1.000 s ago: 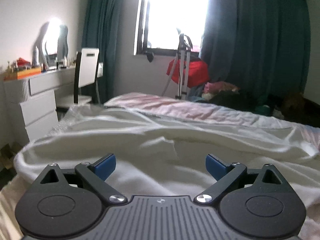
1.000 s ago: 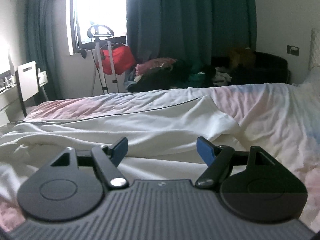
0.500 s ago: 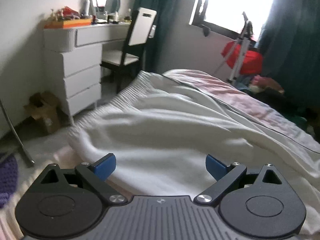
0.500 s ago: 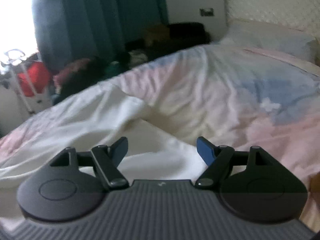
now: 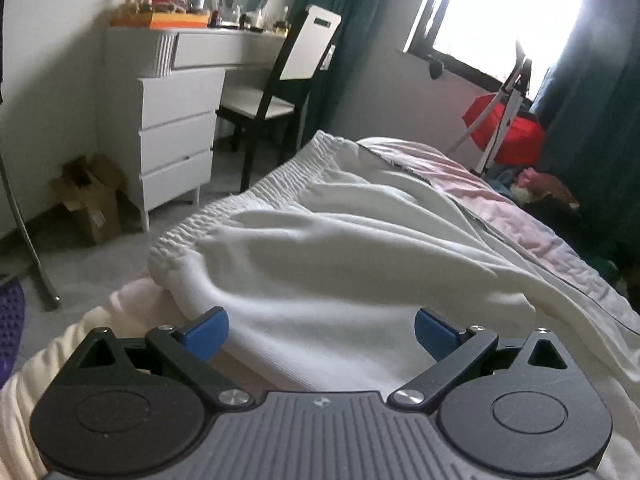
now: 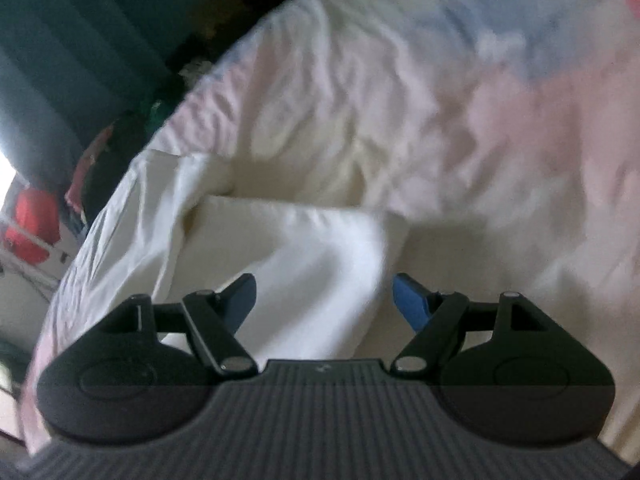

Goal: Fold clothes

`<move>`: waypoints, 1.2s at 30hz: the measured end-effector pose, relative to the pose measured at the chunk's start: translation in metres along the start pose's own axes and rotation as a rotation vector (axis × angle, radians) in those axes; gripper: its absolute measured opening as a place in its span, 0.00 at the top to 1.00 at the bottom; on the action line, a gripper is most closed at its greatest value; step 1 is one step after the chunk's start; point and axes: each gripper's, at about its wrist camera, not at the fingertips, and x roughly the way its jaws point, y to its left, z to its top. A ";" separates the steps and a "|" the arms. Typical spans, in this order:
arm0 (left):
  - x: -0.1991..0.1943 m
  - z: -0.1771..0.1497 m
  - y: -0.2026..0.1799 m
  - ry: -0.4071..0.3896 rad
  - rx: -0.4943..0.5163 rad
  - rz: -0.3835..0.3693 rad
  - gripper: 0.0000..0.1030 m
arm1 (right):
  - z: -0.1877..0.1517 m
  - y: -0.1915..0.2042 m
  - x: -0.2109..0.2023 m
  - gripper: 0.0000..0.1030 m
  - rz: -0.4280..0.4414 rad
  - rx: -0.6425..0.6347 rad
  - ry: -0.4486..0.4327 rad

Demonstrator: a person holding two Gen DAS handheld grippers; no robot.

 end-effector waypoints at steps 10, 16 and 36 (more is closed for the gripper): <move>0.003 0.001 0.014 0.042 -0.106 0.011 0.02 | 0.006 -0.026 0.021 0.24 0.203 0.231 0.091; 0.006 0.002 0.024 0.071 -0.183 0.025 0.02 | 0.004 -0.021 0.023 0.24 0.375 0.261 0.148; -0.003 -0.002 0.068 0.073 -0.473 -0.009 0.02 | 0.006 -0.014 0.022 0.92 0.353 0.130 0.150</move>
